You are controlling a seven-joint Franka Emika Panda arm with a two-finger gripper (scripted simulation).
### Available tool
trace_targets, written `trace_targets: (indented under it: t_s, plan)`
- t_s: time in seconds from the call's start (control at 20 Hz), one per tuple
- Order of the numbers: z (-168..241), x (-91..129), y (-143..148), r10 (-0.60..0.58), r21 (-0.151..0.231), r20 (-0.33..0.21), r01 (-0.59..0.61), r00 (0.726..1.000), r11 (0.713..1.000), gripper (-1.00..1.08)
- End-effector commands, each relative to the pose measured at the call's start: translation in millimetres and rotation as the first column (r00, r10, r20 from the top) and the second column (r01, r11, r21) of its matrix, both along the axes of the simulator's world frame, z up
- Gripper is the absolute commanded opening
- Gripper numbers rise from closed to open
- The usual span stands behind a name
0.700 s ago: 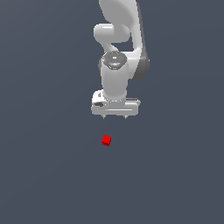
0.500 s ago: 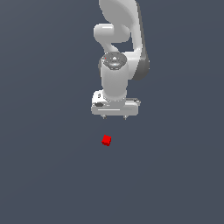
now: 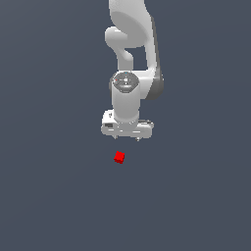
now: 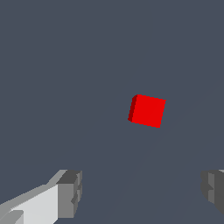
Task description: Pick up the red cube and move it to a goal position.
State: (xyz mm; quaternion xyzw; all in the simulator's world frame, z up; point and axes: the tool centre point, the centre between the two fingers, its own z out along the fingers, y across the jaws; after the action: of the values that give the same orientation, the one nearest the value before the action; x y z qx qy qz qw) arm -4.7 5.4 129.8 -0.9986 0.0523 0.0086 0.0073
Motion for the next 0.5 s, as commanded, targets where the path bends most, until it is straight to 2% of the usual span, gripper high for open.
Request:
trace_targets:
  t_s: [0.0, 0.45]
  plan:
    - [-16, 5, -4, -0.029, -0.003, 0.002, 0.029, 1.000, 1.000, 1.00]
    - [-80, 30, -23, -0.149, -0.013, 0.012, 0.149, 0.989, 0.989, 1.00]
